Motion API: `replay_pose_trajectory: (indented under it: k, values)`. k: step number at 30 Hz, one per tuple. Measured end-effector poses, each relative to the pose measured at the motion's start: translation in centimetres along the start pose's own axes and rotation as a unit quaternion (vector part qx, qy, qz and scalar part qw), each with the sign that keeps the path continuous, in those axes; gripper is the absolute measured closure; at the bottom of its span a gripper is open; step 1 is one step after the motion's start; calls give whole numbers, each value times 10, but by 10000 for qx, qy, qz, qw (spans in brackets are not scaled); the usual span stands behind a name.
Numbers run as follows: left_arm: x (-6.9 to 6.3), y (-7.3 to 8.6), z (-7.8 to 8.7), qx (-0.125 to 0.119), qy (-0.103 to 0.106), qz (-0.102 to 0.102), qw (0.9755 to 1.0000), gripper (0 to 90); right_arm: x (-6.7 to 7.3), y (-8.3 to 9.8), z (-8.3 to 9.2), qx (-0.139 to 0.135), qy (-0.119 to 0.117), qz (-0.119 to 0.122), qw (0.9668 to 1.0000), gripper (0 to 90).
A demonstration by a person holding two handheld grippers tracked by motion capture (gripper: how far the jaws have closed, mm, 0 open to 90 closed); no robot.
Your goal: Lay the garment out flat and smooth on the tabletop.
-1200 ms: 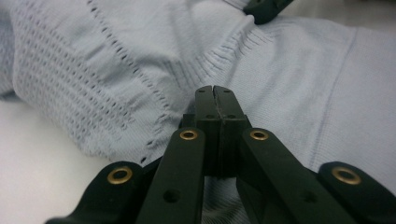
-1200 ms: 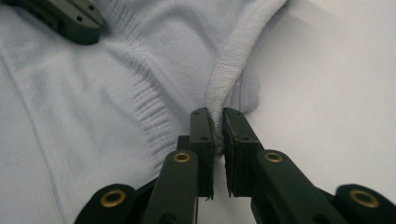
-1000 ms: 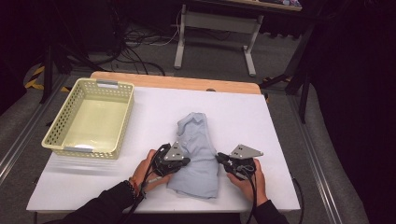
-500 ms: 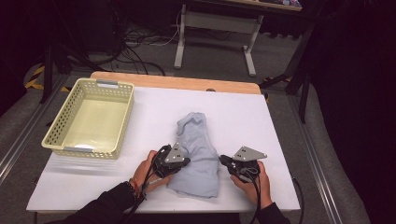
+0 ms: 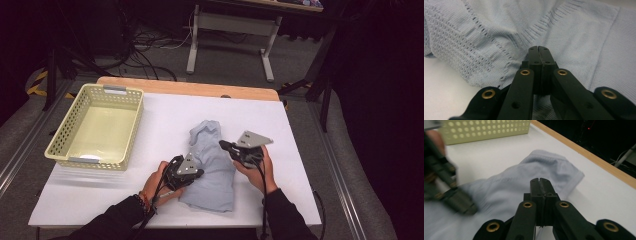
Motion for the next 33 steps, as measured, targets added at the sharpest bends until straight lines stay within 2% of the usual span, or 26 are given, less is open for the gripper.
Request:
replay_pose_trajectory:
  k: [3,4,6,7,8,9,10,11,13,14,18,21,25,26,28,32,33]
  values:
    - [0,0,0,-19,-1,-14,10000,900,-9,-10,-34,99,-178,169,9996,897]
    - [0,0,0,-22,-16,-44,10000,900,-12,-14,-51,158,-283,275,9991,896]
    - [-1,0,0,-24,-59,-80,9999,900,-12,-14,-57,229,-337,294,9987,897]
    - [-2,1,0,2,-98,-56,9999,900,-15,-11,-73,361,-472,420,9973,900]
    - [-2,1,0,2,-98,-56,9999,900,-15,-11,-73,361,-472,420,9973,900]
    - [-2,0,0,-12,-82,-70,9999,900,-17,-8,-81,450,-478,499,9966,900]
    - [-2,0,0,-25,-77,-94,9999,900,-25,1,-95,721,-448,505,9951,900]
    - [-2,0,0,-25,-77,-94,9999,900,-25,1,-95,721,-448,505,9951,900]
    - [-2,0,0,-25,-77,-100,9999,900,-32,9,-104,882,-372,329,9949,900]
    - [-2,0,0,-24,-78,-101,9999,900,-36,13,-107,993,-246,299,9943,900]
    - [-2,0,0,-23,-81,-100,9999,900,-46,23,-111,1058,11,-119,9943,900]
    - [-2,0,-1,-26,-89,-112,9999,900,-53,27,-113,1111,258,-264,9931,900]
    - [-2,0,-1,-19,-88,-107,9999,900,-57,26,-112,1048,508,-355,9926,900]
    - [-1,0,0,-5,-93,-100,9999,900,-58,23,-110,978,613,-328,9928,900]
    - [-1,0,0,0,-90,-99,9999,900,-59,21,-109,949,681,-301,9927,900]
    - [-1,0,-1,-11,-61,-104,9999,900,-63,10,-93,713,837,-337,9934,900]
    - [-1,0,-1,-11,-64,-107,9999,900,-64,7,-88,610,808,-423,9940,900]
Point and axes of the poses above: each handheld gripper's, and its own axes: z roughly backward along the jaws, y roughly out of its underside, x roughly to its left, the point moved 8 cm from there along -z, roughly forward along the jaws, and after that the axes turned 2 degrees about y, right-handed, at the moved point
